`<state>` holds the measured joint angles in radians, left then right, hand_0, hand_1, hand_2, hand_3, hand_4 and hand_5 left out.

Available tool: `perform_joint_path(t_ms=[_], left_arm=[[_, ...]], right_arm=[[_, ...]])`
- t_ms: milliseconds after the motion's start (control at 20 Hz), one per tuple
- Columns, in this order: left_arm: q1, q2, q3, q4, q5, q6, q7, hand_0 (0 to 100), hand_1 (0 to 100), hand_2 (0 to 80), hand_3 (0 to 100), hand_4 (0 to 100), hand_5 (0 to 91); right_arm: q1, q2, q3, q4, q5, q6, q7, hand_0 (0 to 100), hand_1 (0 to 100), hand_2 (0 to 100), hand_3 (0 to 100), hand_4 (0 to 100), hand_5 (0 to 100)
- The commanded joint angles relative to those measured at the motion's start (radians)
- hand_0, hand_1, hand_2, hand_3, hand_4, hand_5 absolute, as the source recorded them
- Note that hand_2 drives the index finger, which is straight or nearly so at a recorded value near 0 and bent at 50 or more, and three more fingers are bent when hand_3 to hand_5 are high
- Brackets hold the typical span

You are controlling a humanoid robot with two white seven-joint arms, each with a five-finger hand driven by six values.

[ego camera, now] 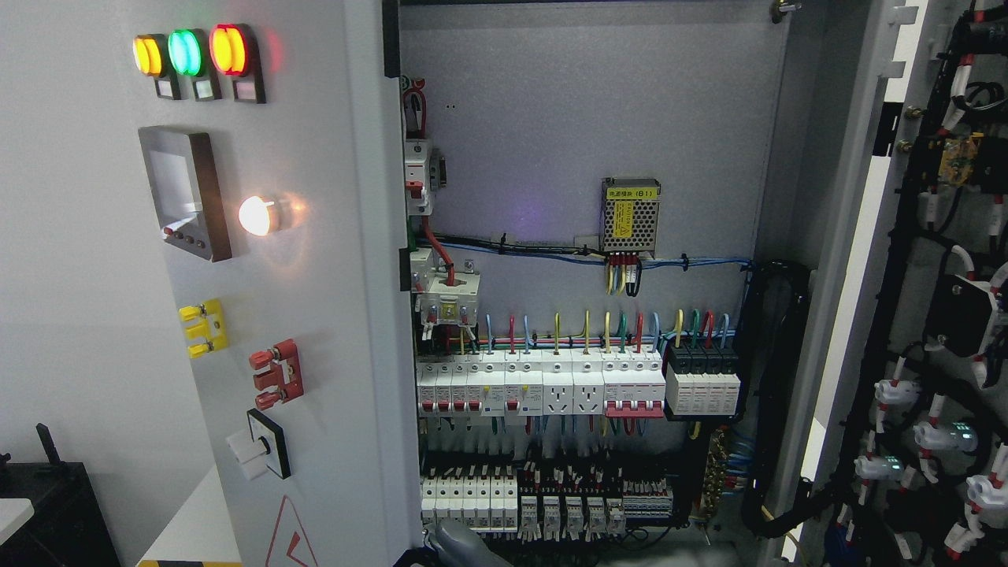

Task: Open door with both hands
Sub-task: 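Swing the lit panel door wide open with the right hand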

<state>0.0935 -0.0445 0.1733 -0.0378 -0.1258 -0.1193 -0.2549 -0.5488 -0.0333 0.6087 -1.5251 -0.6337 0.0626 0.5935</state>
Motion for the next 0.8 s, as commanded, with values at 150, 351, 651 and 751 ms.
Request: perform_joint_path(t_ms=[150, 351, 651, 751], left_arm=[[0.000, 0.000, 0.000, -0.001, 0.000, 0.000, 0.000, 0, 0, 0.0, 0, 4, 0.0], [0.000, 0.000, 0.000, -0.001, 0.000, 0.000, 0.000, 0, 0, 0.0, 0, 4, 0.0], [0.000, 0.000, 0.000, 0.001, 0.000, 0.000, 0.000, 0, 0, 0.0, 0, 4, 0.0], [0.000, 0.000, 0.000, -0.001, 0.000, 0.000, 0.000, 0, 0, 0.0, 0, 4, 0.0]], right_arm=[[0.007, 0.003, 0.028, -0.055, -0.006, 0.000, 0.023, 0, 0, 0, 0, 0, 0], [0.015, 0.012, 0.040, -0.063, -0.006, 0.000, 0.022, 0, 0, 0, 0, 0, 0], [0.020, 0.013, 0.079, -0.063, -0.003, 0.003, 0.019, 0, 0, 0, 0, 0, 0], [0.020, 0.013, 0.091, -0.061, -0.003, 0.006, 0.017, 0, 0, 0, 0, 0, 0]])
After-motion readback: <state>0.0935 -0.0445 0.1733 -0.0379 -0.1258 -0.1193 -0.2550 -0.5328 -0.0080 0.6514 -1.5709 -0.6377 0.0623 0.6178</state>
